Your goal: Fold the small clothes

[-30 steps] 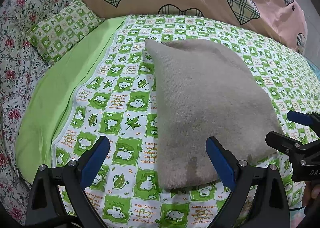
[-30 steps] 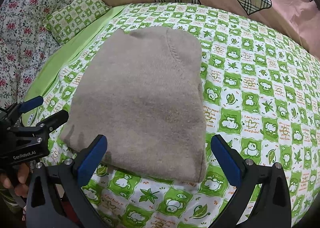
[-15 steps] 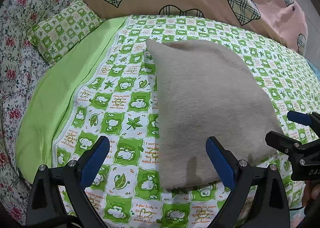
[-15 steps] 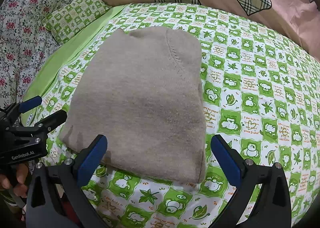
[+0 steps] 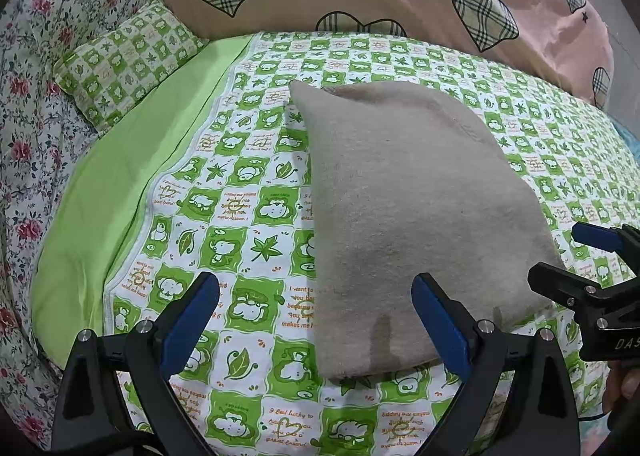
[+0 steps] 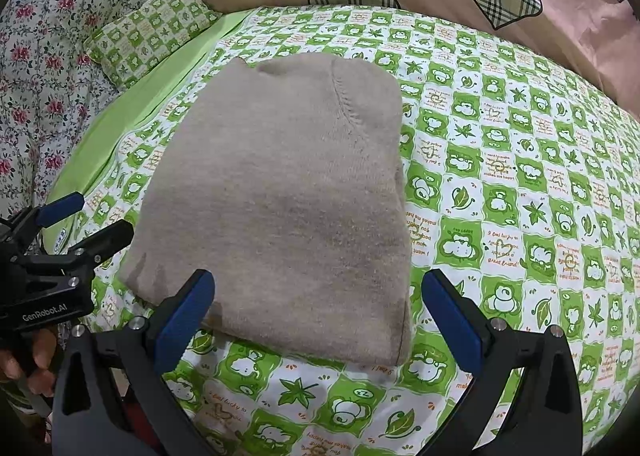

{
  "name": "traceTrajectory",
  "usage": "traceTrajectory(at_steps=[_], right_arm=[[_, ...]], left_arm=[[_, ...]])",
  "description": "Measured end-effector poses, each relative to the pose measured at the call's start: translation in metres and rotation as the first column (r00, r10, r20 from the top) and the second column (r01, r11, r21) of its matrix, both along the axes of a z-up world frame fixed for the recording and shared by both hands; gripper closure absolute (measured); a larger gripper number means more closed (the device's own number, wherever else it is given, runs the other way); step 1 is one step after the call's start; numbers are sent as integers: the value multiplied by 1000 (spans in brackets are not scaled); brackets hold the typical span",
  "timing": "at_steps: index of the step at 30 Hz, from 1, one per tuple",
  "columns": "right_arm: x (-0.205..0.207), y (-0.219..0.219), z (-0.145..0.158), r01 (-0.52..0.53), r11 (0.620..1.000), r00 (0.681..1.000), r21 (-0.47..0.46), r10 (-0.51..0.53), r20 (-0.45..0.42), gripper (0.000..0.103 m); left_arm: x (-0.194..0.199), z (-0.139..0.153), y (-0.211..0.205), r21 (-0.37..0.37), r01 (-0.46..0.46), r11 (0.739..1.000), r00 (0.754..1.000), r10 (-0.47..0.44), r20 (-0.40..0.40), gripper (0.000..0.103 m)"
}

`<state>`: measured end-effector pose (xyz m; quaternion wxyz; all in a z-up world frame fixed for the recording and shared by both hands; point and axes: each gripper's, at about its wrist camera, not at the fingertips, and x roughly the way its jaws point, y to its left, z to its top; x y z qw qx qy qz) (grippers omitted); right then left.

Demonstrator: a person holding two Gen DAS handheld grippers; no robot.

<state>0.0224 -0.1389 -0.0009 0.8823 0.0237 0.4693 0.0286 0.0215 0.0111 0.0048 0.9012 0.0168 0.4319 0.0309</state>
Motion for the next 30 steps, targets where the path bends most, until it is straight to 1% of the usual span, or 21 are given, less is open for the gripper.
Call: traceTrajectory(at_steps=[30], right_arm=[[-2,3,4,20,1000,1000,7,-20,7,0]], left_arm=[[4,2,0,0,5,1000,1000,-5,1,6]])
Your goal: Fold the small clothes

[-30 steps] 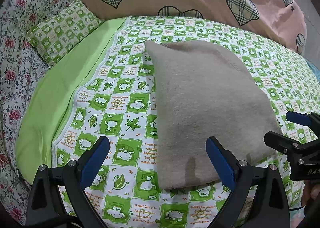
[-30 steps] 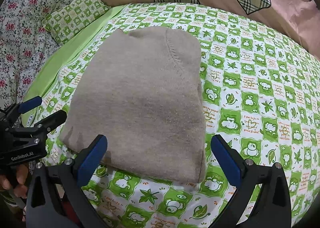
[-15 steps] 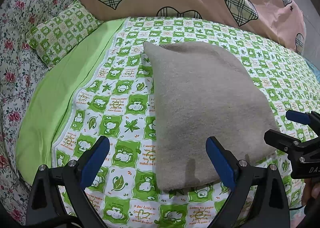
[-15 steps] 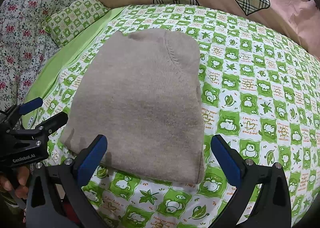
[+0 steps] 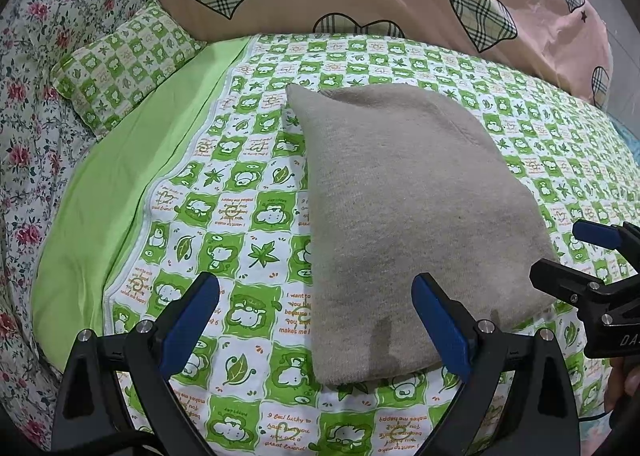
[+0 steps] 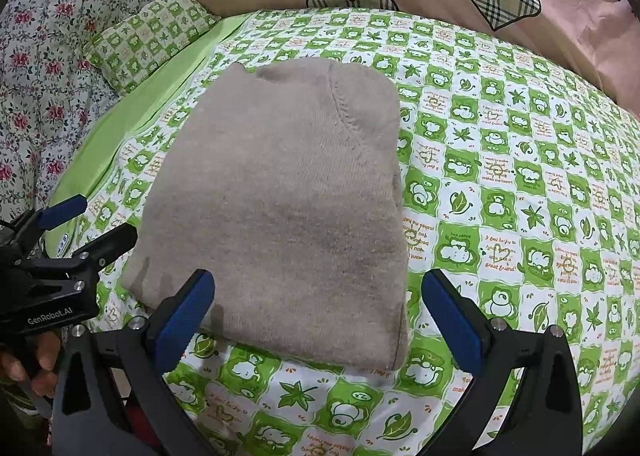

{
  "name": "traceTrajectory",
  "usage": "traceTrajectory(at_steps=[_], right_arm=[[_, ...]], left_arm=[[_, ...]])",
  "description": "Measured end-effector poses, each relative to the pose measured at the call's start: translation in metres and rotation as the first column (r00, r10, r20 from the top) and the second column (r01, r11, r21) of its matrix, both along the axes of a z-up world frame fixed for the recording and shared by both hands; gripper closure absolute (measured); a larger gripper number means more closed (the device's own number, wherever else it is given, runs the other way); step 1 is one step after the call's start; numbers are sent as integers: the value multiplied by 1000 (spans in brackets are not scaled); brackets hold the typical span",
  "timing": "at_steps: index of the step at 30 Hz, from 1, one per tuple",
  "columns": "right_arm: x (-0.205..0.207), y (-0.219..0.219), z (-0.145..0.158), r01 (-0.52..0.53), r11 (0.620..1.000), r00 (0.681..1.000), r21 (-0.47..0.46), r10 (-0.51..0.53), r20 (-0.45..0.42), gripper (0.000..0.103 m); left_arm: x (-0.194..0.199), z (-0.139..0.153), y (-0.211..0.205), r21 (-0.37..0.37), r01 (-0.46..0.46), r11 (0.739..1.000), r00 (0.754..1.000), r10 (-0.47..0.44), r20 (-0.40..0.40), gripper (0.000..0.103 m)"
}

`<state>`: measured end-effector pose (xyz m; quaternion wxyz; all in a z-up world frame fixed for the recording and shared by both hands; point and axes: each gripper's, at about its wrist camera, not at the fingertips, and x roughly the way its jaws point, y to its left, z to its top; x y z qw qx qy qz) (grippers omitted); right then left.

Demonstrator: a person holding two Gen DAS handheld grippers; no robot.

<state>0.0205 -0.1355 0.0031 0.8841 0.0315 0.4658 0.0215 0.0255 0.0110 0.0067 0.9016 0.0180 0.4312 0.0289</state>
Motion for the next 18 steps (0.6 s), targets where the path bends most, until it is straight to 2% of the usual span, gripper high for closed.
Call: traceTrajectory(at_steps=[18], right_arm=[[2,-2,2,3,1000,1000,4,-3,-1,0]], left_arm=[[4,0,-3,-1,9,1000,1000,-9,-5,6]])
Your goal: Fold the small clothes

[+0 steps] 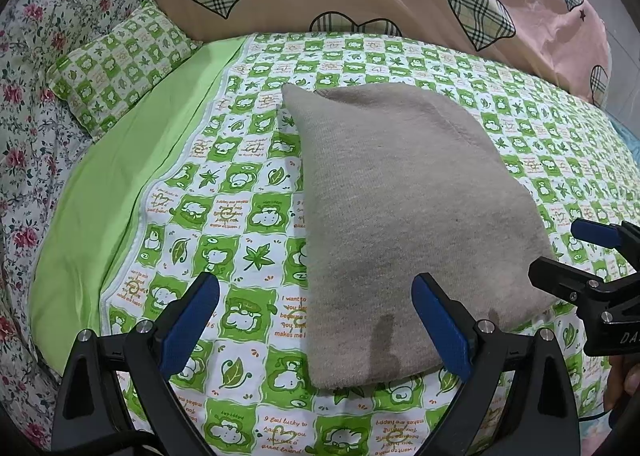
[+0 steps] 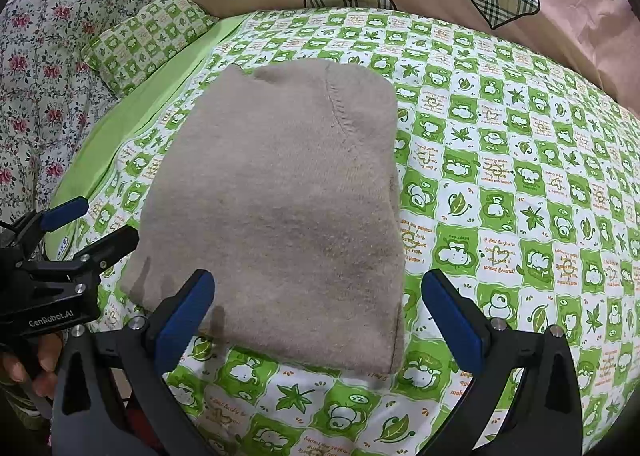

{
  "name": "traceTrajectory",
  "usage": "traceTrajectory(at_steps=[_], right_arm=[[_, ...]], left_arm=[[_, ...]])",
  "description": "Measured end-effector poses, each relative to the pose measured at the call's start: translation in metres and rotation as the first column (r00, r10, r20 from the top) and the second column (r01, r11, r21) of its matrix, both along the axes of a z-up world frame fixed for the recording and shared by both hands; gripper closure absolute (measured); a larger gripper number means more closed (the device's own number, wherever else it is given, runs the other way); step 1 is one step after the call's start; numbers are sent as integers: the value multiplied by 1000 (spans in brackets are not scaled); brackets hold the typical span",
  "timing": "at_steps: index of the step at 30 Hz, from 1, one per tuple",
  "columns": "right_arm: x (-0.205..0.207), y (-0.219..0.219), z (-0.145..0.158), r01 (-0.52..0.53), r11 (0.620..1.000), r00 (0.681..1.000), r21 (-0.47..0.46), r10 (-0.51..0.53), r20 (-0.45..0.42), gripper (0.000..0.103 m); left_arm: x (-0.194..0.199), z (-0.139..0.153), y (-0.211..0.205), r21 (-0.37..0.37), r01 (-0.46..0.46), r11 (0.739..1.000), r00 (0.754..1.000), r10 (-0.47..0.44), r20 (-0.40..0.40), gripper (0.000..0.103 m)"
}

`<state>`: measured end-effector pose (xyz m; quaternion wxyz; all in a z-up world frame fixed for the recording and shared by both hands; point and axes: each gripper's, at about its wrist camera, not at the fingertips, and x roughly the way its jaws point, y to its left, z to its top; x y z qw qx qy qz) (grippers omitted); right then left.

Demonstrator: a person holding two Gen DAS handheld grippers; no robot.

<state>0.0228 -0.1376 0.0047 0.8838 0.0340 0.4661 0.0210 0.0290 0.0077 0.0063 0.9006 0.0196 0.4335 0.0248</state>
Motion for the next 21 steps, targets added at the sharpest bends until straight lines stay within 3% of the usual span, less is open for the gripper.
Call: traceTrajectory(at_steps=[21], right_arm=[[4,0,5,13,1000,1000,8,-13,16,0]], left_arm=[[7,1,2,-1,0,1000,1000,0,6,6]])
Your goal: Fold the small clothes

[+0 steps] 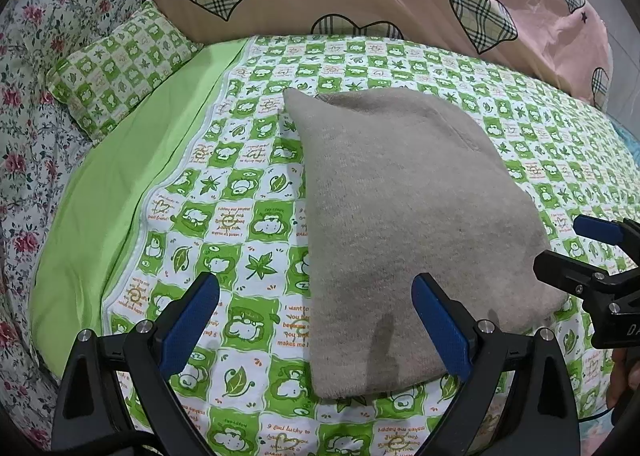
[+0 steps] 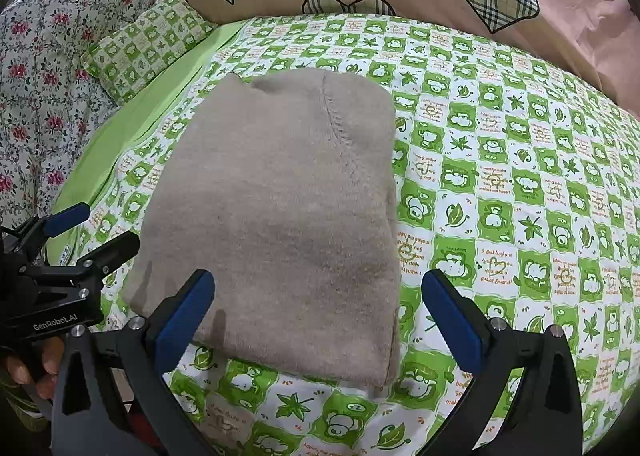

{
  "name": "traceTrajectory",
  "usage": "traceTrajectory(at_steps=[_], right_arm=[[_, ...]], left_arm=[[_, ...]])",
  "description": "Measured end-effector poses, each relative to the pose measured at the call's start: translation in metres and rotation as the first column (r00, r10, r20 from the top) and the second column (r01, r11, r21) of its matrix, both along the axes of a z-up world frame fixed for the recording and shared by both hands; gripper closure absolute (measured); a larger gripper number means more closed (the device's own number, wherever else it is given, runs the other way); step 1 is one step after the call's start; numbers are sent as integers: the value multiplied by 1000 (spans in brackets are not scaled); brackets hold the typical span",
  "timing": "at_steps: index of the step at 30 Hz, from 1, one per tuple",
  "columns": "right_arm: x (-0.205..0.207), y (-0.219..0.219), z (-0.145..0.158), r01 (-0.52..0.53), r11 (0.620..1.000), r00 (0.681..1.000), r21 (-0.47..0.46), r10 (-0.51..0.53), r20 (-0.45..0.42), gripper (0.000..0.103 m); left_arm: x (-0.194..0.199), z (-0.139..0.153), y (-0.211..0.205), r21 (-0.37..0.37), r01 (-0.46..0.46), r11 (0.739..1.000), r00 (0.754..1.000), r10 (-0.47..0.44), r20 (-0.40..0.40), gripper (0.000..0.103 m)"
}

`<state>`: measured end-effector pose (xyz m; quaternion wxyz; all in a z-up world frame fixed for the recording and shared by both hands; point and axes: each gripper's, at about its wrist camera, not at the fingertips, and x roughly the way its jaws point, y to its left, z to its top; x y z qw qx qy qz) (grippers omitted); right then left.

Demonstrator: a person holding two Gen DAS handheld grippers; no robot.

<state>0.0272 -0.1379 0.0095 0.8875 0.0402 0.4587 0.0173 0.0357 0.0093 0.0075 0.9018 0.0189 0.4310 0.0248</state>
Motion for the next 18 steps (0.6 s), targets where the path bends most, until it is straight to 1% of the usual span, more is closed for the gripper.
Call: traceTrajectory(at_steps=[3,9,15,18], right_arm=[[4,0,3,0,1000,1000,-6,0,5,0],[7,-7,6,13,1000,1000,-5,-13,15,0],[10,-13,3,23,1000,1000,-1,-23,12,0],[16,-16,-2,39,999,999,6,-39,9,0]], left_arm=[[5,2,1,-13,5,1000,1000,-5,-2,6],[13,4,2,-8,9,1000,1000,-9,2,6],[22,3,7,0,11,1000,1000,-11,6,6],[27,-3,9,20,6,1000,1000,-5,-9,6]])
